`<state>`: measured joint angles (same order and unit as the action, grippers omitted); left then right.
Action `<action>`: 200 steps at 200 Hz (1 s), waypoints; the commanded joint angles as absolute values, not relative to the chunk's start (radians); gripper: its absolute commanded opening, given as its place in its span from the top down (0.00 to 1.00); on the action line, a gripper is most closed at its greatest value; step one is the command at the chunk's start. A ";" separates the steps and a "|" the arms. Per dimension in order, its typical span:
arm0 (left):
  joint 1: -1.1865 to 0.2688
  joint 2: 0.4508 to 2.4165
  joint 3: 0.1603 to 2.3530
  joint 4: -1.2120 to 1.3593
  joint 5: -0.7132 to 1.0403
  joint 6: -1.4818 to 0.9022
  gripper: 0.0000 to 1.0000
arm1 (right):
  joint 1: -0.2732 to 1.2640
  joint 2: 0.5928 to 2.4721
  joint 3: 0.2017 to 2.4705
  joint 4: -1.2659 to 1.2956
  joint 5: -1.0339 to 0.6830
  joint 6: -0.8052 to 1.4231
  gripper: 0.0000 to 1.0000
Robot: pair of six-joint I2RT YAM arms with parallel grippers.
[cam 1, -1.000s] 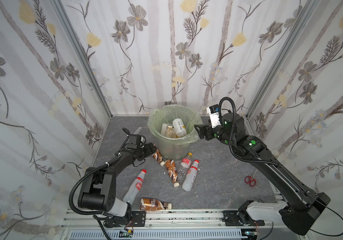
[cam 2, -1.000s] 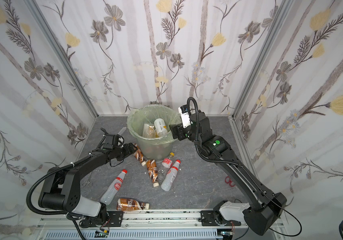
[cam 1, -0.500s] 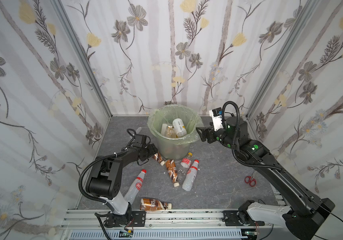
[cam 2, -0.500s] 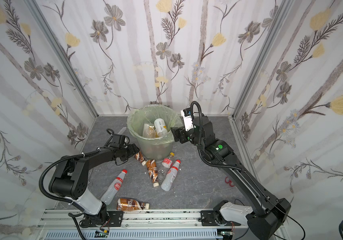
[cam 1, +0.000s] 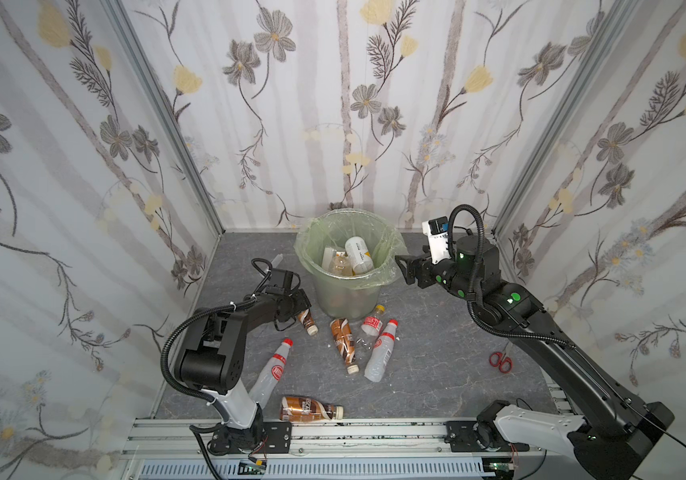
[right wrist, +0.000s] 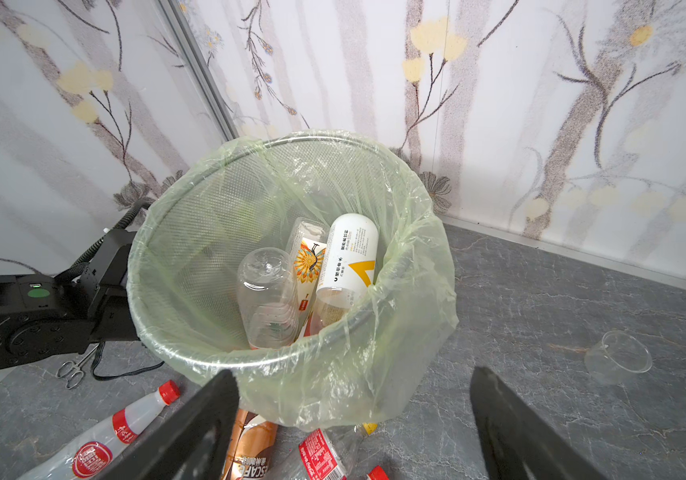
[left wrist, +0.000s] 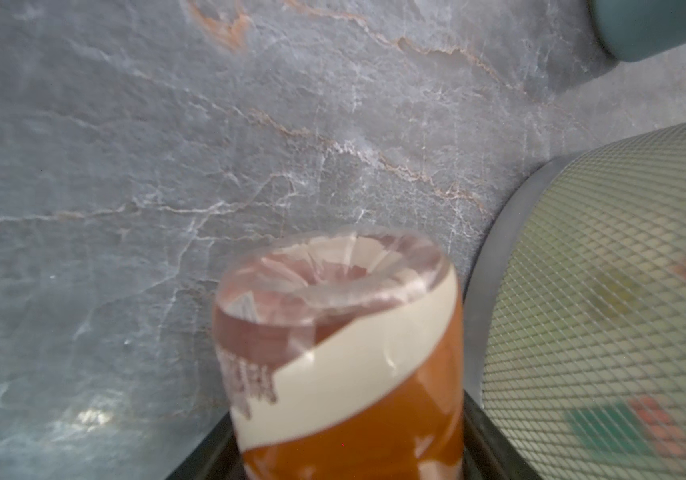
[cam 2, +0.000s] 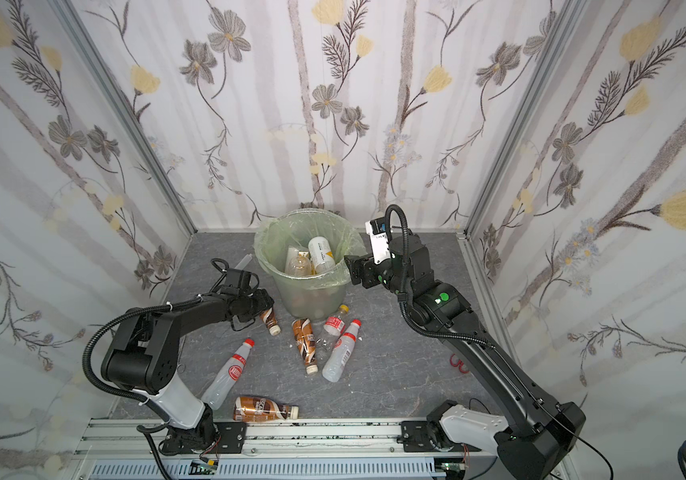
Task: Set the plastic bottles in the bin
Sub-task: 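Grasp the Nescafe coffee bottle with the left gripper while the right withdraws, then lift the Nescafe coffee bottle with the left gripper over the bin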
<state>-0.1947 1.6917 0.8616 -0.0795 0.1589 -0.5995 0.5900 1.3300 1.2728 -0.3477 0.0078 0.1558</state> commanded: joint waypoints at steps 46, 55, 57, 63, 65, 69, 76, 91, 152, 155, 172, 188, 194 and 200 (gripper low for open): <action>-0.164 1.667 0.907 -0.133 0.157 -0.546 0.47 | 0.584 1.315 1.259 -0.307 0.004 0.154 0.12; -0.160 1.642 0.915 -0.147 0.149 -0.538 0.48 | 0.583 1.312 1.257 -0.305 0.003 0.155 0.12; -0.160 1.637 0.917 -0.151 0.147 -0.536 0.48 | 0.582 1.312 1.256 -0.305 0.003 0.155 0.12; -0.158 1.618 0.924 -0.163 0.139 -0.528 0.48 | 0.581 1.312 1.255 -0.305 0.002 0.155 0.12; -0.157 1.615 0.927 -0.166 0.137 -0.526 0.48 | 0.581 1.311 1.255 -0.305 0.002 0.154 0.12; -0.155 1.602 0.933 -0.176 0.132 -0.520 0.48 | 0.582 1.310 1.255 -0.305 0.000 0.154 0.12; -0.151 1.580 0.942 -0.190 0.123 -0.510 0.48 | 0.582 1.310 1.253 -0.304 -0.001 0.153 0.12; -0.142 1.530 0.966 -0.218 0.107 -0.488 0.48 | 0.582 1.311 1.252 -0.301 -0.008 0.152 0.12; -0.129 1.397 1.207 -0.359 -0.018 -0.370 0.48 | 0.582 1.309 1.246 -0.285 -0.032 0.153 0.12; -0.129 1.394 1.219 -0.365 -0.023 -0.364 0.49 | 0.581 1.306 1.246 -0.285 -0.032 0.153 0.12; -0.129 1.368 1.277 -0.386 -0.055 -0.337 0.49 | 0.581 1.294 1.235 -0.282 -0.028 0.154 0.12; -0.130 1.344 1.334 -0.391 -0.074 -0.318 0.50 | 0.582 1.279 1.221 -0.282 -0.019 0.150 0.12; -0.129 1.337 1.354 -0.391 -0.079 -0.312 0.50 | 0.582 1.273 1.215 -0.281 -0.015 0.149 0.12; -0.130 1.332 1.375 -0.393 -0.083 -0.307 0.50 | 0.582 1.268 1.210 -0.282 -0.012 0.149 0.12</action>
<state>-0.1307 1.3575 1.3018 -0.3717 -0.0261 -0.3599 0.5819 1.2835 1.2263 -0.3275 -0.0200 0.1555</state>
